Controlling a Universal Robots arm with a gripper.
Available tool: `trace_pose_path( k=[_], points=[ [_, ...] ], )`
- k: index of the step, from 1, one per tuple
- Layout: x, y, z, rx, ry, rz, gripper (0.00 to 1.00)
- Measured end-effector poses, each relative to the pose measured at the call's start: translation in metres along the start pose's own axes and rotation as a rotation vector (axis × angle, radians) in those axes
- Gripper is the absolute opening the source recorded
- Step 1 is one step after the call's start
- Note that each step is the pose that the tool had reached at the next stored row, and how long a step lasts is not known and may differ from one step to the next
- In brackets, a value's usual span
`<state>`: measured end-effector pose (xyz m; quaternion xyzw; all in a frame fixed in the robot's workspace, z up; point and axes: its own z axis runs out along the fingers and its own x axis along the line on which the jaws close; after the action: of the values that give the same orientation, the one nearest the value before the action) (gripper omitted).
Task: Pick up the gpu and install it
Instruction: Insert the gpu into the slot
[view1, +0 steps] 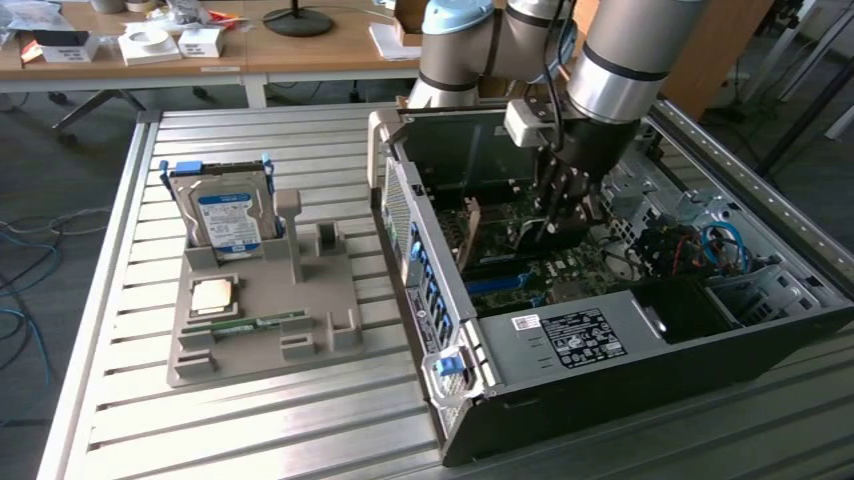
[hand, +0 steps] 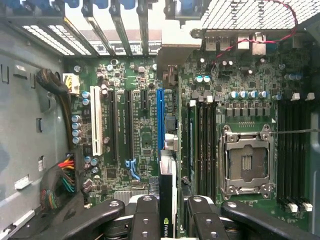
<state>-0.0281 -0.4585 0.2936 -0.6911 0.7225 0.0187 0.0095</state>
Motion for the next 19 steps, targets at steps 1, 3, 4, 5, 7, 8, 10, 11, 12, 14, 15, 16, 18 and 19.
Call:
trace_pose_path(
  k=[1,3,4,5,7,8,10,11,12,14,15,16,18,19],
  points=[
    [0.001,0.0001,-0.0001,0.0000,0.0000,0.000,0.26],
    [0.003,0.0003,-0.0001,0.0001,-0.0001,0.000,0.26],
    [0.004,0.0006,-0.0001,0.0002,-0.0001,0.000,0.26],
    [0.005,0.0010,-0.0001,0.0004,-0.0001,-0.001,0.26],
    [0.005,0.0033,0.0000,0.0013,-0.0002,-0.001,0.26],
    [0.005,0.0047,-0.0001,0.0017,-0.0001,-0.001,0.26],
    [0.005,0.0072,0.0000,0.0025,-0.0002,-0.001,0.26],
    [0.005,0.0080,0.0001,0.0027,-0.0003,-0.001,0.26],
    [0.005,0.0086,0.0001,0.0028,-0.0002,-0.001,0.26],
    [0.005,0.0098,0.0001,0.0030,-0.0002,-0.001,0.26],
    [0.005,0.0098,0.0001,0.0030,-0.0002,-0.001,0.26],
    [0.005,0.0105,0.0001,0.0030,-0.0002,-0.001,0.26],
    [0.005,0.0111,0.0001,0.0029,-0.0002,-0.001,0.26],
    [0.005,0.0112,0.0001,0.0029,-0.0002,-0.001,0.26]
  ],
)
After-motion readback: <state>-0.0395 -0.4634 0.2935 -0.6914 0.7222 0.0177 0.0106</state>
